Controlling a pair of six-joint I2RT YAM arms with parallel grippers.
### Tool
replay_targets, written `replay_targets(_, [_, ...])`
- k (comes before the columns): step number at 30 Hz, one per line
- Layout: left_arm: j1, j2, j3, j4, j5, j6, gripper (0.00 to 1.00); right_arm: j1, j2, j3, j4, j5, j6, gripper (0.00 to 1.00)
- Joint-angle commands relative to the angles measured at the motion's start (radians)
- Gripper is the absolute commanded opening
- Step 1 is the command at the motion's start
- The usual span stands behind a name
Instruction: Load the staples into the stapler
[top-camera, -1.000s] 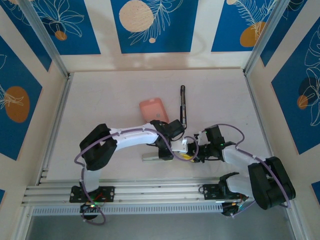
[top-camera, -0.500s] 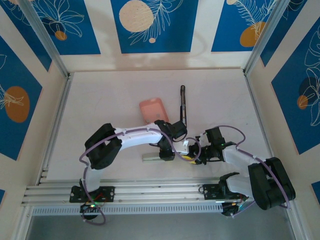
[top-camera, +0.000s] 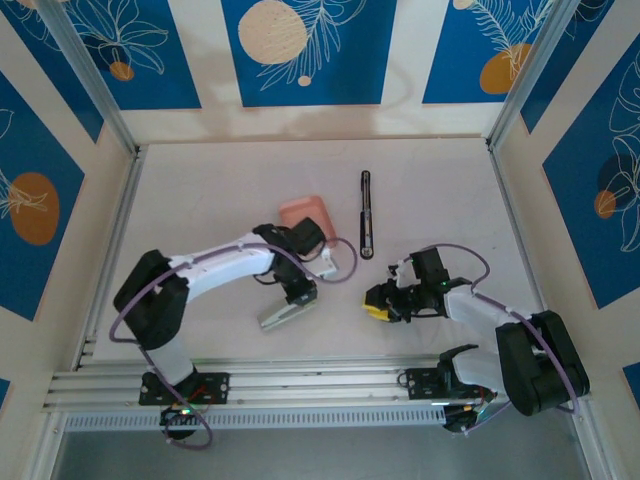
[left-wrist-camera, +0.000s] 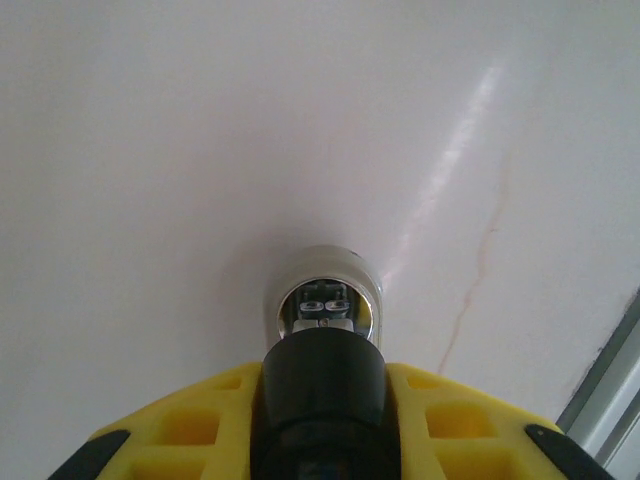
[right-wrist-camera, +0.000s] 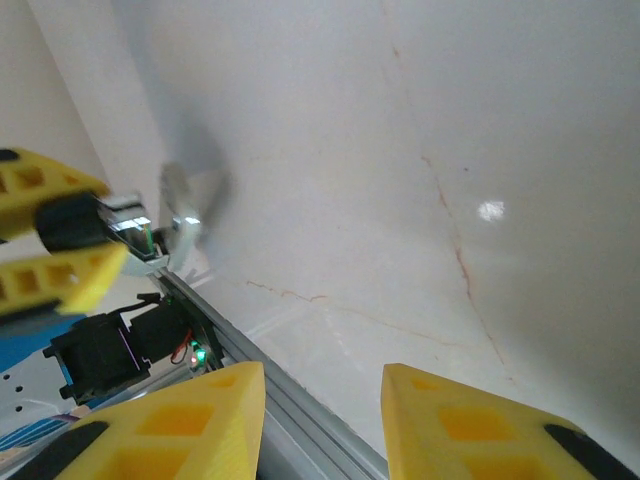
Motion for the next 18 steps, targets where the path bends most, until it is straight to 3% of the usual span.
replay_targets(1, [0.102, -0.092, -0.029, -0.034, 0.051, -0.169, 0.14, 0.014, 0.010, 0.038, -0.012, -0.025, -0.013, 0.37])
replay_targets(6, [0.256, -0.176, -0.109, 0.004, 0.067, -0.324, 0.16, 0.041, 0.012, 0.056, -0.025, -0.005, -0.006, 0.37])
replay_targets(11, [0.402, -0.187, -0.160, 0.046, 0.067, -0.452, 0.23, 0.065, 0.001, 0.079, -0.061, 0.013, -0.005, 0.37])
replay_targets(18, [0.489, -0.074, -0.143, 0.056, 0.040, -0.483, 0.29, 0.092, -0.054, 0.120, -0.153, 0.069, -0.009, 0.37])
